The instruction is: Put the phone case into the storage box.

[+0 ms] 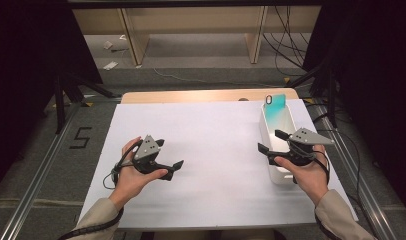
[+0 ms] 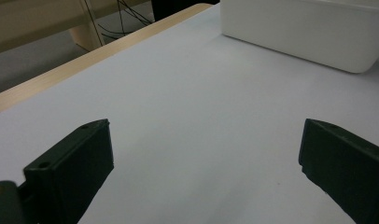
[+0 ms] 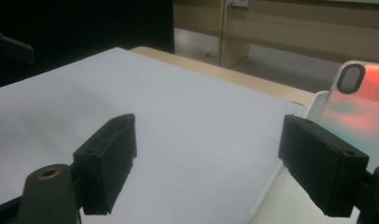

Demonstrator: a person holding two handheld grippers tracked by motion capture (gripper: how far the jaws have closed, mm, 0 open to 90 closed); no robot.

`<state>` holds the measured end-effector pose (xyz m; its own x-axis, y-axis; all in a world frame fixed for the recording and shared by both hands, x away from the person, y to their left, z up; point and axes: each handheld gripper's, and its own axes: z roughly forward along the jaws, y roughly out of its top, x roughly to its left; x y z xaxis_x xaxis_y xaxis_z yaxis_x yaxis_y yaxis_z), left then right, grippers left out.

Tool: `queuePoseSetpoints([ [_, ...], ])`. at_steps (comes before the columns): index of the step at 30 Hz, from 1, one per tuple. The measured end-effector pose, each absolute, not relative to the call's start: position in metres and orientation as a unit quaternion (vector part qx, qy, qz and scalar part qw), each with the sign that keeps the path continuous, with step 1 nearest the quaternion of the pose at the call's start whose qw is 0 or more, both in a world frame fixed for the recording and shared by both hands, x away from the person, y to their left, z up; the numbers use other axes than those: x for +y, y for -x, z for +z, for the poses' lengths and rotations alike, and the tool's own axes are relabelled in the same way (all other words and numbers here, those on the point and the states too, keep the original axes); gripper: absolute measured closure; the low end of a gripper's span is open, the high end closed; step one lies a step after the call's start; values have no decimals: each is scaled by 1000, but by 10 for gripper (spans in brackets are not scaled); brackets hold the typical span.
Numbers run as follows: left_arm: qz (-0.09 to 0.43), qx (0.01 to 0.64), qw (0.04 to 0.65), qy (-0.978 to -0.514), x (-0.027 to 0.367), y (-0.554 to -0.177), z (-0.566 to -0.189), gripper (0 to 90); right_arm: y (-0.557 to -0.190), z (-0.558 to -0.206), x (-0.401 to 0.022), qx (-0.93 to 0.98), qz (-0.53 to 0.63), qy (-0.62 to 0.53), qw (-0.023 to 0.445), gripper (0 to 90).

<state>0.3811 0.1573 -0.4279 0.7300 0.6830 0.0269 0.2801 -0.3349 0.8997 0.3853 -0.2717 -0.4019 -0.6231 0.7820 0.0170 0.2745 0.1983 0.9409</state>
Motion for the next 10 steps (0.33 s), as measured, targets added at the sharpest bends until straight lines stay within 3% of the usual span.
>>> queuePoseSetpoints([
  [10, 204, 305, 491, -790, 157, -381, -428, 25, -386, -401, -272, 733, 523, -358, 248, 195],
])
